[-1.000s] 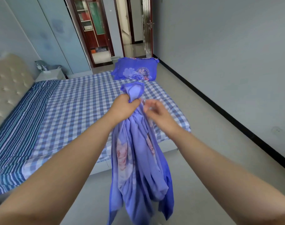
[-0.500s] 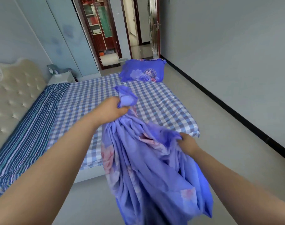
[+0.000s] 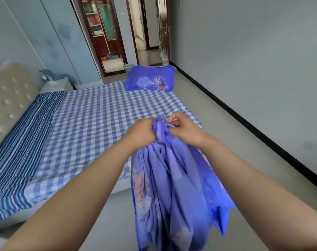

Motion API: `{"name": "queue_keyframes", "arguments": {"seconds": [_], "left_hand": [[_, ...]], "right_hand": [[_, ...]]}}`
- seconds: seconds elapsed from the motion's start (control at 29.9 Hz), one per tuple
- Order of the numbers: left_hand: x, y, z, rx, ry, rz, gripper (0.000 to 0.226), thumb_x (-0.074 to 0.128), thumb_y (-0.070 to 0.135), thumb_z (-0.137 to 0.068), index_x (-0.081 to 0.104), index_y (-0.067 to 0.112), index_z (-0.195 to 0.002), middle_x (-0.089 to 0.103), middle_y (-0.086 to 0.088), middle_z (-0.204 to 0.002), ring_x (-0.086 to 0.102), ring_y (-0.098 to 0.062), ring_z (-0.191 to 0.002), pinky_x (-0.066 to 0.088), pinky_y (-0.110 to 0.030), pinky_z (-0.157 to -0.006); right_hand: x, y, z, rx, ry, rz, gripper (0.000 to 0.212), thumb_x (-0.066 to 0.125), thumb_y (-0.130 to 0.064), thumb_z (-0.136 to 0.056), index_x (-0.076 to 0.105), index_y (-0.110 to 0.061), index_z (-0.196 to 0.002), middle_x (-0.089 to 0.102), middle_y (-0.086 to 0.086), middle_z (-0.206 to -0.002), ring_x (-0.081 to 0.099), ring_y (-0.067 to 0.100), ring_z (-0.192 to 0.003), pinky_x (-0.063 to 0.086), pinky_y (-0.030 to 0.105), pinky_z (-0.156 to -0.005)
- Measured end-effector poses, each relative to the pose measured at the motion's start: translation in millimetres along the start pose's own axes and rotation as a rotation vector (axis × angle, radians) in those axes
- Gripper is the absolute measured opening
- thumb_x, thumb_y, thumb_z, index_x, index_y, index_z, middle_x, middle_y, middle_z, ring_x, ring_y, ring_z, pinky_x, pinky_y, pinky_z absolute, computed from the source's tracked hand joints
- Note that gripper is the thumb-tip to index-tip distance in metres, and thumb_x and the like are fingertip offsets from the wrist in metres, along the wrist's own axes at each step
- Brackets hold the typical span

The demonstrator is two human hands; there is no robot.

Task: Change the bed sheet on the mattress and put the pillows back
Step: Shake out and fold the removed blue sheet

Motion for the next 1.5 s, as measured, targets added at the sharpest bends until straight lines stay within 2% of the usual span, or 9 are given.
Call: {"name": "queue_keyframes", "arguments": {"seconds": [0.1, 0.37, 0.7, 0.8, 0.94, 1.14, 1.2, 1.3, 1.5], "left_hand": [[-27.2, -9.1, -7.1, -0.085, 0.225, 0.04, 0.025, 0.052, 0.01, -0.086, 0.044, 0.021, -0.065, 0.066, -0.015, -0.094, 0.06, -0.032, -0.089, 0.039, -0.031, -0.07], [-101.5, -56.6, -4.5, -0.27, 0.712, 0.224, 0.011, 0.046, 0.018, -0.083, 0.055, 0.01, -0.085, 0.062, -0.022, -0.095, 0.056, -0.033, -0.086, 0.035, -0.033, -0.069], [-94.1, -121.4, -4.1, -0.535, 0.857, 0.562, 0.009, 0.049, 0.015, -0.081, 0.058, 0.017, -0.085, 0.066, -0.021, -0.107, 0.061, -0.035, -0.105, 0.048, -0.035, -0.083], [-93.2, -127.5, -1.0, -0.579, 0.877, 0.601, 0.007, 0.046, 0.025, -0.073, 0.044, 0.022, -0.066, 0.059, -0.004, -0.078, 0.057, -0.023, -0.089, 0.044, -0.029, -0.072], [-96.2, -129.9, 1.4, -0.741, 0.909, 0.484, 0.031, 0.039, 0.014, -0.097, 0.032, 0.022, -0.067, 0.048, 0.0, -0.075, 0.049, -0.016, -0.097, 0.036, -0.024, -0.078], [-94.8, -130.8, -3.2, -0.679, 0.847, 0.472, 0.022, 0.044, 0.01, -0.093, 0.044, 0.017, -0.072, 0.056, -0.011, -0.08, 0.054, -0.02, -0.096, 0.042, -0.029, -0.074], [-89.3, -122.8, -6.5, -0.57, 0.771, 0.406, 0.011, 0.047, 0.006, -0.09, 0.055, 0.01, -0.083, 0.062, -0.02, -0.091, 0.058, -0.029, -0.095, 0.043, -0.031, -0.072], [-76.3, -92.4, -16.4, -0.386, 0.523, 0.14, 0.012, 0.046, 0.004, -0.09, 0.057, 0.002, -0.091, 0.062, -0.031, -0.105, 0.059, -0.041, -0.099, 0.043, -0.039, -0.077], [-37.7, -39.0, -24.7, -0.241, 0.072, -0.143, 0.015, 0.045, 0.015, -0.09, 0.06, 0.011, -0.092, 0.064, -0.016, -0.109, 0.059, -0.033, -0.099, 0.043, -0.03, -0.075]], "right_hand": [[-10.2, 50.0, 9.3, 0.157, -0.025, 0.319, 0.034, 0.066, -0.011, -0.082, 0.049, -0.019, -0.109, 0.058, 0.003, -0.095, 0.055, 0.017, -0.081, 0.046, 0.03, -0.074], [-72.7, 188.9, 73.1, 0.688, 0.221, 0.587, 0.016, 0.049, -0.007, -0.085, 0.063, -0.013, -0.087, 0.063, 0.015, -0.092, 0.061, 0.031, -0.091, 0.041, 0.027, -0.071], [-88.4, 224.6, 104.4, 0.875, 0.997, -0.636, 0.03, 0.031, -0.003, -0.093, 0.054, -0.013, -0.11, 0.059, 0.009, -0.089, 0.054, 0.024, -0.072, 0.047, 0.04, -0.074], [-87.9, 242.3, 121.0, 0.962, 1.099, -0.643, 0.038, 0.029, -0.009, -0.093, 0.054, -0.016, -0.121, 0.066, 0.011, -0.103, 0.06, 0.025, -0.067, 0.048, 0.04, -0.073], [-82.8, 248.2, 138.2, 1.052, 1.091, -0.621, 0.024, 0.029, -0.004, -0.093, 0.048, -0.008, -0.079, 0.048, 0.009, -0.028, 0.046, 0.017, -0.019, 0.046, 0.028, -0.029], [-70.7, 273.7, 155.9, 1.268, 0.792, -0.346, 0.028, 0.027, -0.007, -0.097, 0.039, -0.009, -0.072, 0.032, 0.005, -0.027, 0.026, 0.011, -0.015, 0.031, 0.01, -0.031], [-68.5, 273.7, 152.1, 1.295, 0.596, -0.065, 0.023, 0.031, -0.012, -0.099, 0.044, -0.006, -0.081, 0.051, 0.013, -0.059, 0.052, 0.016, -0.039, 0.042, 0.021, -0.042], [-68.3, 251.6, 118.4, 1.115, 0.377, 0.418, 0.037, 0.043, -0.012, -0.094, 0.048, -0.001, -0.129, 0.05, 0.016, -0.133, 0.053, 0.03, -0.119, 0.041, 0.033, -0.097], [-1.7, 68.1, 23.5, 0.165, 0.324, 0.082, 0.042, 0.065, -0.03, -0.088, 0.055, -0.016, -0.126, 0.055, -0.006, -0.124, 0.056, 0.012, -0.11, 0.041, 0.02, -0.089]]}}
Point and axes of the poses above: each hand's wrist, its own z-axis away from the middle knuckle, its own x-axis out of the palm, y = z × x, the point moved 4 cm from there along -z, towards the middle knuckle
